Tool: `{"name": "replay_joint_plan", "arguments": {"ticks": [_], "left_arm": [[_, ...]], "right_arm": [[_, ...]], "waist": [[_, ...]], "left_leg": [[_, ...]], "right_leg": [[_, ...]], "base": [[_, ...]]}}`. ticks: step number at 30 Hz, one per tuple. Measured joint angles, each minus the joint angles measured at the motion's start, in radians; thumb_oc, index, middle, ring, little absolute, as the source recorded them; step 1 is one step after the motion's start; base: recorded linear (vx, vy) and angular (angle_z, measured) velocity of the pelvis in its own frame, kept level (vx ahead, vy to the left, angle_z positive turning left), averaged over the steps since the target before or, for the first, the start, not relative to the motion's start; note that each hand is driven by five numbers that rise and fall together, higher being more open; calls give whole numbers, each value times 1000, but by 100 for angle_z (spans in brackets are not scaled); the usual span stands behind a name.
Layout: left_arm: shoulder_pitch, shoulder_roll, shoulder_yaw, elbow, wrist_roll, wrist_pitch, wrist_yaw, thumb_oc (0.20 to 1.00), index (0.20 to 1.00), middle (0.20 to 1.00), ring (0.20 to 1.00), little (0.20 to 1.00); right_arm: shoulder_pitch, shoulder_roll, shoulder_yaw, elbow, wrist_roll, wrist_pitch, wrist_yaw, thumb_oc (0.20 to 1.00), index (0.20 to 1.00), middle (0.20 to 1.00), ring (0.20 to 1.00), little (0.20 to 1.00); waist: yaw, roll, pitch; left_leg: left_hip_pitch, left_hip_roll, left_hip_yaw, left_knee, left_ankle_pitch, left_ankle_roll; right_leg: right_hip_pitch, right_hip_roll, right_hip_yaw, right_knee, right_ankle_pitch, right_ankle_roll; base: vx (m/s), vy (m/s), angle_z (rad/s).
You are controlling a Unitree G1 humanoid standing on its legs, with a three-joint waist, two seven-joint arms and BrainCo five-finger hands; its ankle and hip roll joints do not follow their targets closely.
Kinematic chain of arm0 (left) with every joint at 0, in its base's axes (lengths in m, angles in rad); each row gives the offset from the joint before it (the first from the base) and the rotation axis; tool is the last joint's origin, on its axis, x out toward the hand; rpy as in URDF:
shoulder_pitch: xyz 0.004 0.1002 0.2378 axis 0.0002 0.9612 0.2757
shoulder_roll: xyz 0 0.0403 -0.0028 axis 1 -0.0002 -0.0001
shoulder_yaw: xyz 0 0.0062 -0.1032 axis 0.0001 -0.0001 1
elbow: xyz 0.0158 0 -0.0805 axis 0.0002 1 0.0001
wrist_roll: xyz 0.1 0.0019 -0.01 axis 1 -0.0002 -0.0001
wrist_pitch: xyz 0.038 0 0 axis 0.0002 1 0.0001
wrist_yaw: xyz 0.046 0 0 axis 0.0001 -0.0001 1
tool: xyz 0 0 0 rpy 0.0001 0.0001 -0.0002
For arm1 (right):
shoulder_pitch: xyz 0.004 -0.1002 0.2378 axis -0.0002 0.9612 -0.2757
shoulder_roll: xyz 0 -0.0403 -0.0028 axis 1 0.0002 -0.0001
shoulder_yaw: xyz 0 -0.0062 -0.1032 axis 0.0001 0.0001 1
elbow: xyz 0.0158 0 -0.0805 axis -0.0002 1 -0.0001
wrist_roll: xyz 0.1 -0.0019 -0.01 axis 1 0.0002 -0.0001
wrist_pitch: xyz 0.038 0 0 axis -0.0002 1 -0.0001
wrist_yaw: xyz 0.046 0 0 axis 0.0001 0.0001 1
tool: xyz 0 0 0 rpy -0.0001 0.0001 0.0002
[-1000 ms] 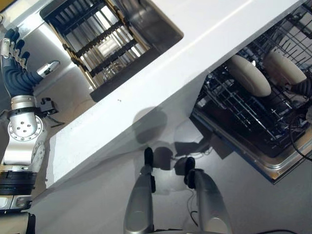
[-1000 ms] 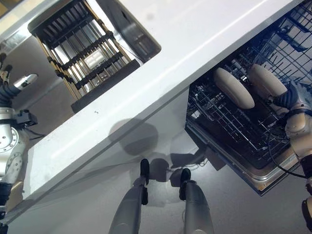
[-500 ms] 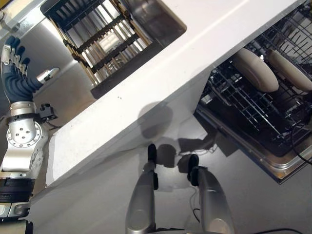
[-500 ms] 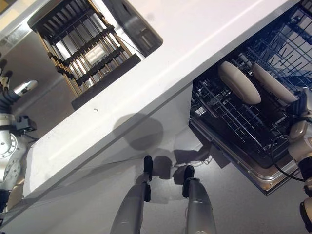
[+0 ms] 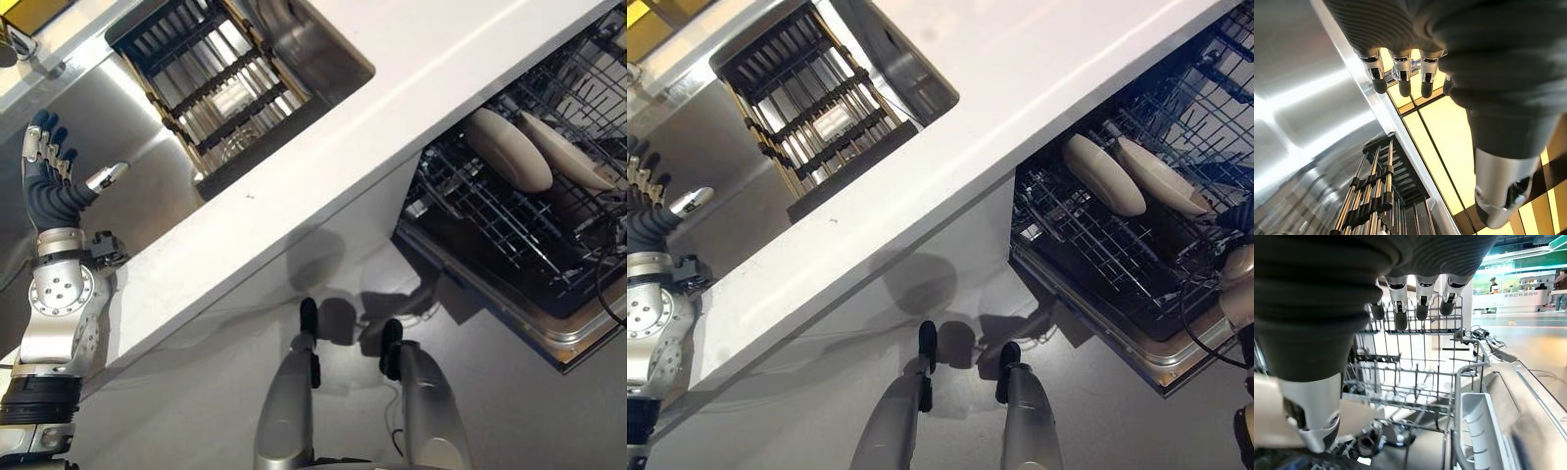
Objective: Pick up plates and place into dishwasher.
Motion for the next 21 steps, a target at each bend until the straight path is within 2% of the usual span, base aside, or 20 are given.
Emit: {"name": "replay_joint_plan", "arguments": {"ticks": [3, 7, 10, 13, 18, 19, 20, 21], "left_arm": [[5, -8, 0, -1, 0, 4, -2, 1000, 1000, 1000, 1000, 1000], [27, -43, 9, -14, 0, 14, -23, 1000, 1000, 1000, 1000, 1000], [46, -109, 34, -31, 1, 23, -37, 1000, 1000, 1000, 1000, 1000], [67, -159, 52, -32, 3, 27, -59, 1000, 1000, 1000, 1000, 1000], [125, -209, 63, -30, 15, 34, -102, 1000, 1000, 1000, 1000, 1000], [148, -219, 63, -30, 18, 34, -113, 1000, 1000, 1000, 1000, 1000], [171, -232, 63, -30, 23, 34, -122, 1000, 1000, 1000, 1000, 1000], [197, -242, 62, -30, 23, 35, -131, 1000, 1000, 1000, 1000, 1000]], "right_arm": [[39, 0, -68, -61, 0, -10, -2, 1000, 1000, 1000, 1000, 1000], [146, 19, -179, -184, 1, -34, -8, 1000, 1000, 1000, 1000, 1000], [243, 107, -310, -336, 20, -58, -19, 1000, 1000, 1000, 1000, 1000], [316, 197, -356, -425, 65, -87, -24, 1000, 1000, 1000, 1000, 1000], [416, 352, -402, -458, 169, -127, -25, 1000, 1000, 1000, 1000, 1000], [439, 383, -408, -459, 184, -131, -30, 1000, 1000, 1000, 1000, 1000], [463, 405, -409, -464, 204, -134, -40, 1000, 1000, 1000, 1000, 1000], [491, 432, -414, -486, 222, -136, -56, 1000, 1000, 1000, 1000, 1000]], "waist": [[-2, 0, 0], [-27, 1, -2], [-34, -1, -16], [-33, -11, -70], [-30, -62, -135], [-29, -78, -154], [-29, -86, -169], [-31, -88, -190]], "left_leg": [[10, -2, 20, 9, -19, 16], [61, -11, 30, 21, -34, 21], [113, -11, 42, -4, -38, 23], [129, -16, 47, -10, -40, 26], [184, -39, 45, 18, -41, 28], [188, -43, 44, 39, -52, 42], [200, -48, 43, 59, -75, 70], [223, -58, 37, 59, -101, 86]], "right_leg": [[10, -11, 2, -2, -4, -5], [74, -25, 0, -24, -11, 17], [128, -24, 5, -60, -3, 34], [148, -26, 7, -77, -1, 41], [226, -41, 28, -111, -17, 43], [238, -49, 36, -117, -16, 45], [259, -52, 49, -131, -12, 52], [275, -52, 66, -147, -7, 61]], "base": [[47, 44, -3], [49, 56, 6], [63, 78, -3], [59, 107, -1], [84, 174, -6], [83, 286, -19], [70, 258, -32], [37, 288, -39]]}}
